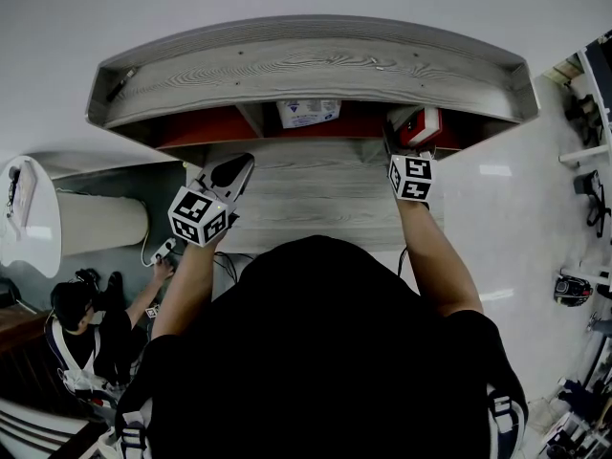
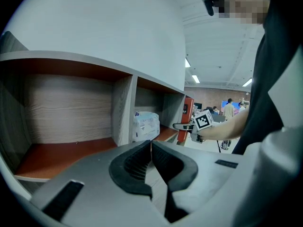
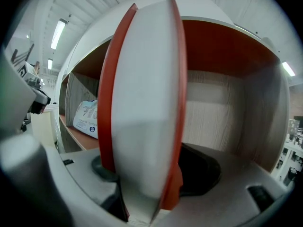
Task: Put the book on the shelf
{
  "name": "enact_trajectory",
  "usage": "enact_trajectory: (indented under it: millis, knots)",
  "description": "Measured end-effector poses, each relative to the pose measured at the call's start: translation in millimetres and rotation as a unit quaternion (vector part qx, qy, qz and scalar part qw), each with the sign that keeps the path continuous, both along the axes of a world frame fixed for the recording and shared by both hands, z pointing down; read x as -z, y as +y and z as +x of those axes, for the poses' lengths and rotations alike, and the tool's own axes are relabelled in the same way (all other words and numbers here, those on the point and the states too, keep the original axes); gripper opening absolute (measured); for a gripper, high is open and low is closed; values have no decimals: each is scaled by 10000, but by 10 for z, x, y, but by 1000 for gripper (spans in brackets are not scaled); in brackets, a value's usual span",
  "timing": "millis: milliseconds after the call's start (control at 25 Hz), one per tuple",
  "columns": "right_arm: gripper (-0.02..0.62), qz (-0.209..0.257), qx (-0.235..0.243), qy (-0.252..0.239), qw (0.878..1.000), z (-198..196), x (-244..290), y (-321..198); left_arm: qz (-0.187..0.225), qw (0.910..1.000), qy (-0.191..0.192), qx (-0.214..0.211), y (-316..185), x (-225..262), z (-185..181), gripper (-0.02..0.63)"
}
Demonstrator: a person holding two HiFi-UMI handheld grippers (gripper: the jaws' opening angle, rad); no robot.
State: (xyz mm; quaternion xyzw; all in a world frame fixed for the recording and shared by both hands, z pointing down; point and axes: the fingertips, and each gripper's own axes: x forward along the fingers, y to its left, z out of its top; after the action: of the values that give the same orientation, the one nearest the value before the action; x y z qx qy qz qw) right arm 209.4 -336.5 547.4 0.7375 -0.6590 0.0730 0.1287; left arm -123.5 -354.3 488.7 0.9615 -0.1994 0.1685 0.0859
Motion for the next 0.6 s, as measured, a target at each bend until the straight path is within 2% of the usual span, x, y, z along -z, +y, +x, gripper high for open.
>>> enact_trajectory:
  millis: [600]
  knots:
    - [336,44,55,21,10000,-2,14,-4,1,10000,-9,-40,1,-12,89,25]
